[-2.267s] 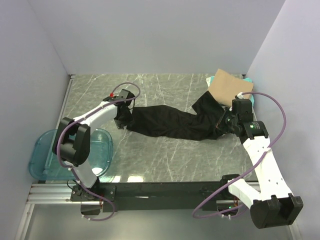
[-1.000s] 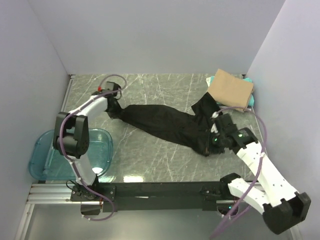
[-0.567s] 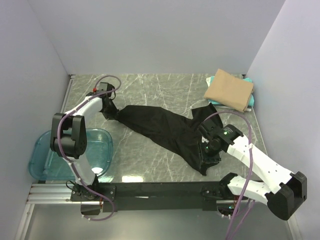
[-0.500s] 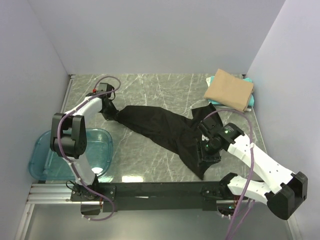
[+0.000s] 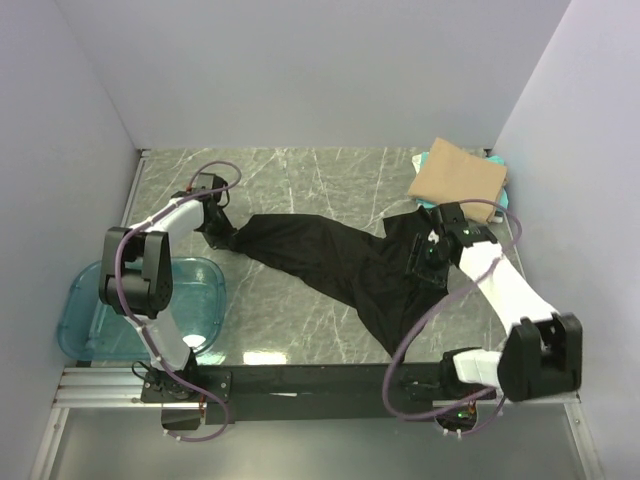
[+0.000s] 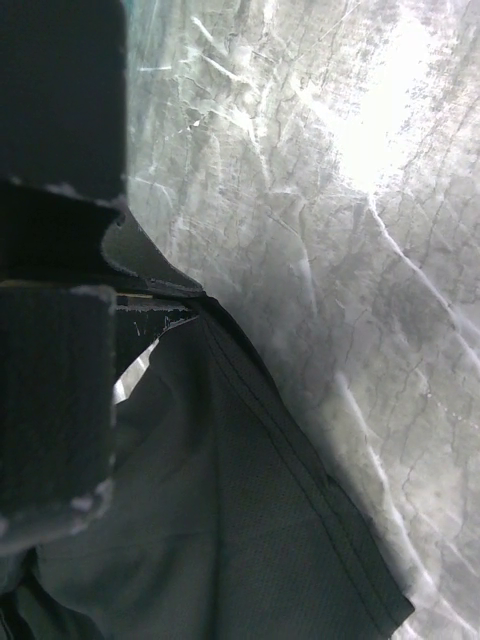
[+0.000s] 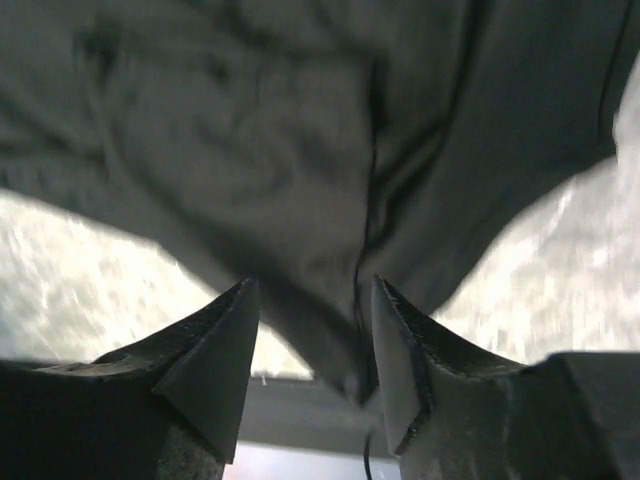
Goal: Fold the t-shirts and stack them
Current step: Flatten the tshirt out
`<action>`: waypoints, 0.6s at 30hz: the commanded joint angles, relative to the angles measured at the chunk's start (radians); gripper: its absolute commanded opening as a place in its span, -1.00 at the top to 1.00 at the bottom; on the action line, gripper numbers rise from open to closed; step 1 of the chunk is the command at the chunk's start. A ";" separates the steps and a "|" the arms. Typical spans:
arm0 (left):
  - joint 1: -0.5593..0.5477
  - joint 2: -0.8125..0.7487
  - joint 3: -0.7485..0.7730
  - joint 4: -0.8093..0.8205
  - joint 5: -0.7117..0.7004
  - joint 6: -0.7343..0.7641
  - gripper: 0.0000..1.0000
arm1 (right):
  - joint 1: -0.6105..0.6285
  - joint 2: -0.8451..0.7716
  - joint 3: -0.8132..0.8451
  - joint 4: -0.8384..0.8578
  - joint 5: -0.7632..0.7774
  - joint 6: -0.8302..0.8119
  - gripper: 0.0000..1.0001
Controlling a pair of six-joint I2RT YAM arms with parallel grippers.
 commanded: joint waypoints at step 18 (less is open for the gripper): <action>0.003 -0.063 0.016 -0.027 0.026 0.031 0.99 | -0.168 0.395 0.064 0.348 -0.127 -0.062 0.05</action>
